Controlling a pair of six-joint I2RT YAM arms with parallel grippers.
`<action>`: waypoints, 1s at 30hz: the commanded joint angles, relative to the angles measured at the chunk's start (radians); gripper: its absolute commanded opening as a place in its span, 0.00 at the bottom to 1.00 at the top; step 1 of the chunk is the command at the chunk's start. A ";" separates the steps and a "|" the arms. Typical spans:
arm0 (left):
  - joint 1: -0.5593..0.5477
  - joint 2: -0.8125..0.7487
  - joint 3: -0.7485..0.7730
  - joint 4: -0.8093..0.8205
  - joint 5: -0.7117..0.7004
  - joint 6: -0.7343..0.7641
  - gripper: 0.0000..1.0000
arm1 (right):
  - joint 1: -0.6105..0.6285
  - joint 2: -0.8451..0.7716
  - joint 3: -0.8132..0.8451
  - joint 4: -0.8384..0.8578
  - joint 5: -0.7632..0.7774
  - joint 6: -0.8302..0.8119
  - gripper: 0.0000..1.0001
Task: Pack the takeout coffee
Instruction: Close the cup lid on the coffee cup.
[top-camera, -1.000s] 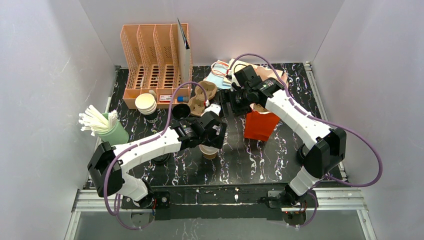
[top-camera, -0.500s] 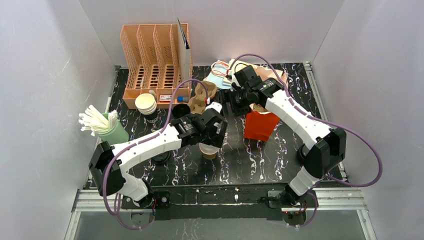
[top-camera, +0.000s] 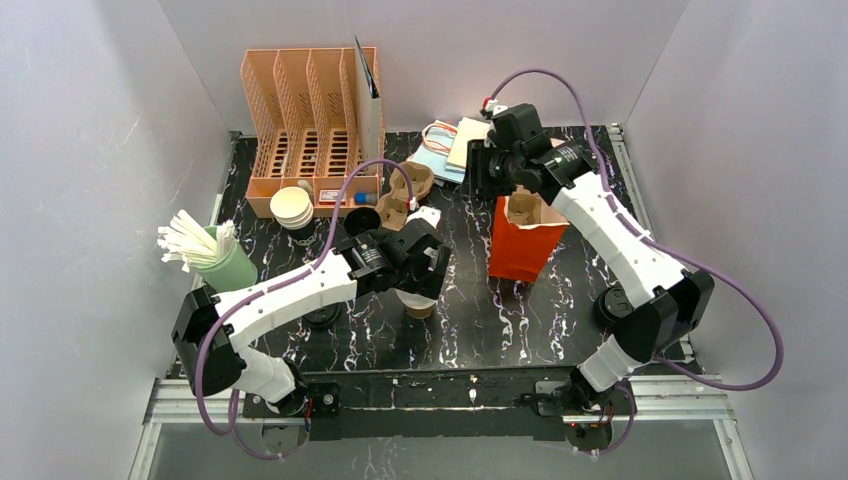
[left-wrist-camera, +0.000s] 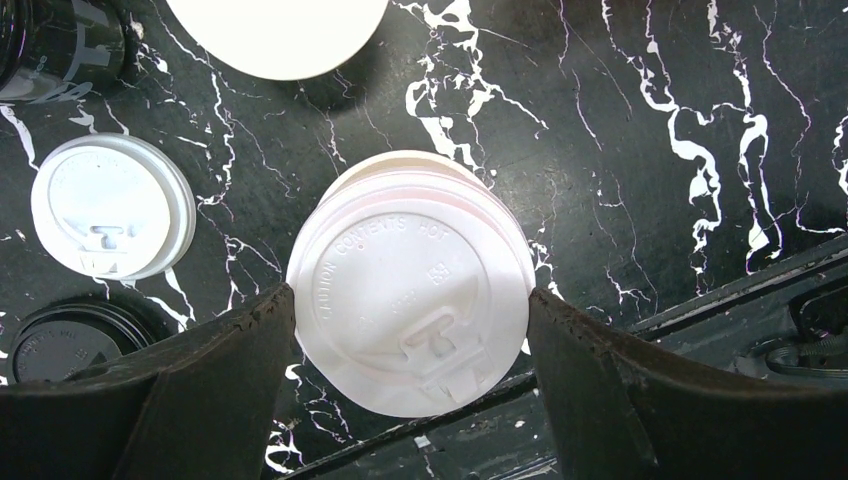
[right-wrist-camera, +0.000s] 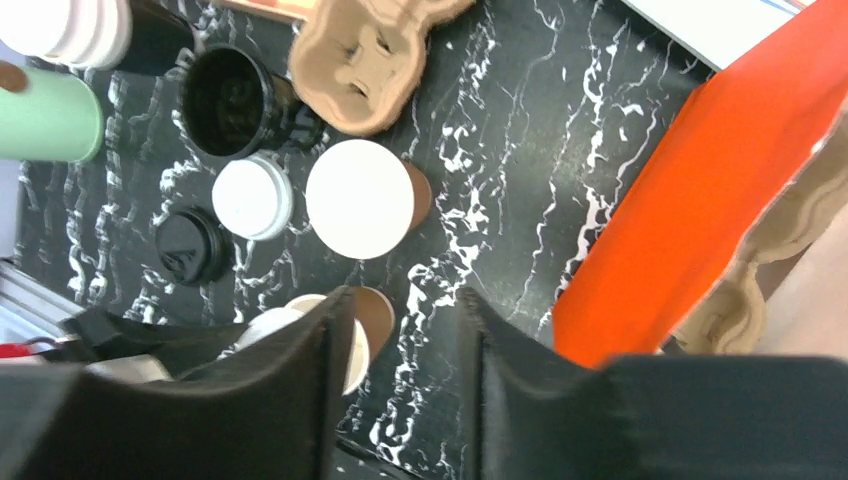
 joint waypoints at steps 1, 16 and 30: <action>-0.004 -0.019 -0.005 -0.034 -0.005 -0.007 0.81 | 0.000 -0.085 0.045 0.110 -0.037 0.006 0.40; -0.004 0.060 0.017 -0.031 -0.004 0.001 0.81 | 0.002 -0.177 -0.039 0.244 -0.150 -0.008 0.01; -0.006 0.131 0.050 -0.010 -0.015 0.000 0.81 | 0.001 -0.198 -0.063 0.254 -0.155 -0.022 0.01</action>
